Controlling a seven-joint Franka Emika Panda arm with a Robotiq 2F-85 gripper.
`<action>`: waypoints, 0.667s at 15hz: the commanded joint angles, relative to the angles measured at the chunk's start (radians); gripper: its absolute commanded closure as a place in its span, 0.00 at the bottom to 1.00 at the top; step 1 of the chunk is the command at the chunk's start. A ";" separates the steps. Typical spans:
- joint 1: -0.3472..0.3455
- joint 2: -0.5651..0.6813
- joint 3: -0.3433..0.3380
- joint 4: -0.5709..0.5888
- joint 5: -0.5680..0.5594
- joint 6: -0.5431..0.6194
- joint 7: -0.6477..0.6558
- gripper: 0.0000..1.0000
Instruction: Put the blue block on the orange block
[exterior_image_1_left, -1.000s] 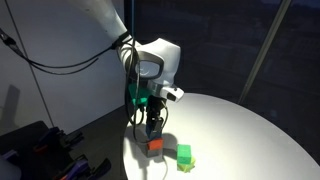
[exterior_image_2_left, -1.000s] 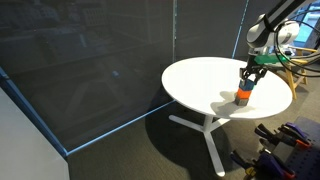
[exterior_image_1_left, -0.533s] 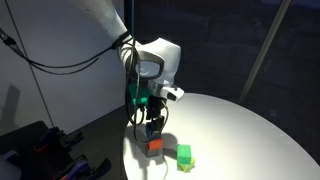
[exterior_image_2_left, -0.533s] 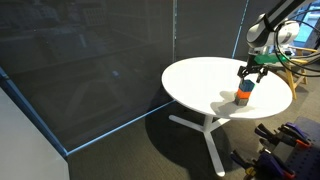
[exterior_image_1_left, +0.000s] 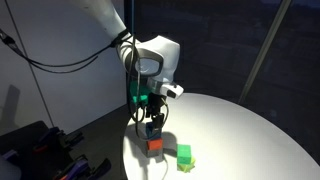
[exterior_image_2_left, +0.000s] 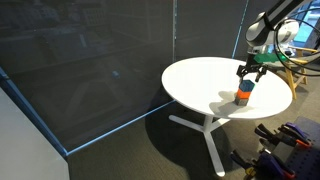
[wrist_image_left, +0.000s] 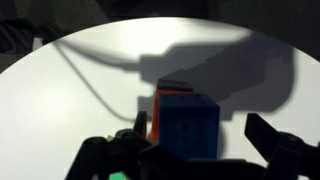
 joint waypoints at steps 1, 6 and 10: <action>-0.001 -0.048 0.012 0.000 0.000 -0.049 -0.037 0.00; 0.012 -0.100 0.026 -0.014 -0.010 -0.078 -0.079 0.00; 0.027 -0.123 0.042 -0.021 -0.018 -0.093 -0.127 0.00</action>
